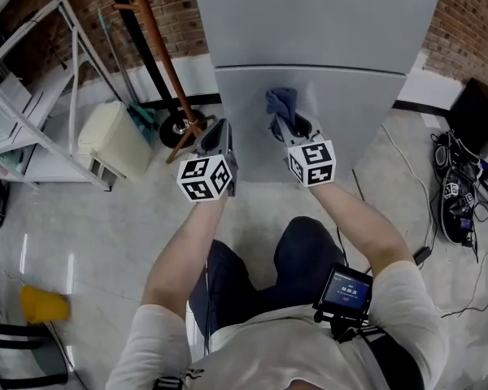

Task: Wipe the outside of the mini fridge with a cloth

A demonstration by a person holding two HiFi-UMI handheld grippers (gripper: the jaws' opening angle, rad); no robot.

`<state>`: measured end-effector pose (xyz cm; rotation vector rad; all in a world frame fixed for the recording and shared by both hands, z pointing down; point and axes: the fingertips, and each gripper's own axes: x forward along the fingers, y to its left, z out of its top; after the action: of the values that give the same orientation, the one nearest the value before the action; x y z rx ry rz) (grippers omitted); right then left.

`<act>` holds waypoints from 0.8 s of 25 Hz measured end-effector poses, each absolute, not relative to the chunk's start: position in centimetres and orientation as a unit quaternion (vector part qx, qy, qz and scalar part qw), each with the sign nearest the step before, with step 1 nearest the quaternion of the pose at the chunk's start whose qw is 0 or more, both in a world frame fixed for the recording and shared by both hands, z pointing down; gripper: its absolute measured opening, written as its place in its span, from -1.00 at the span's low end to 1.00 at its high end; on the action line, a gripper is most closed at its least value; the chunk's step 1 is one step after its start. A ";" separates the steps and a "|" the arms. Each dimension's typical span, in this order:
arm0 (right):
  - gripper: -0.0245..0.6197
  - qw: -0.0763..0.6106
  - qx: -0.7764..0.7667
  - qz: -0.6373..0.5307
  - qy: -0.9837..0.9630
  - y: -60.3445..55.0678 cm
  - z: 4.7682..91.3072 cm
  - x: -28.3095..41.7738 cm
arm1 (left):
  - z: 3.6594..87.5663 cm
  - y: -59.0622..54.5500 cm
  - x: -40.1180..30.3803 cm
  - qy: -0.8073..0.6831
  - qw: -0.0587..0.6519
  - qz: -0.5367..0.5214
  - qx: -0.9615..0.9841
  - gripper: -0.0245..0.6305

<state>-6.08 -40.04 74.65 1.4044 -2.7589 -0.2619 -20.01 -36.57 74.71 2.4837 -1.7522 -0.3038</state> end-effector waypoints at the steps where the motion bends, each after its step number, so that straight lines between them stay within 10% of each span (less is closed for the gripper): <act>1: -0.70 0.020 0.443 -0.085 -0.892 -39.8 75.1 -7.4 | 75.1 -36.3 -20.9 -0.579 0.046 -0.096 0.809 -0.93; 20: -0.70 0.060 0.433 -0.076 -0.896 -42.9 81.4 -17.2 | 78.3 -31.8 -30.3 -0.617 0.056 -0.073 0.782 -0.93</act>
<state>-17.18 -42.95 81.45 1.3096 -2.7128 -0.2288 -30.33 -31.77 78.33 2.3721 -1.8717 -0.2210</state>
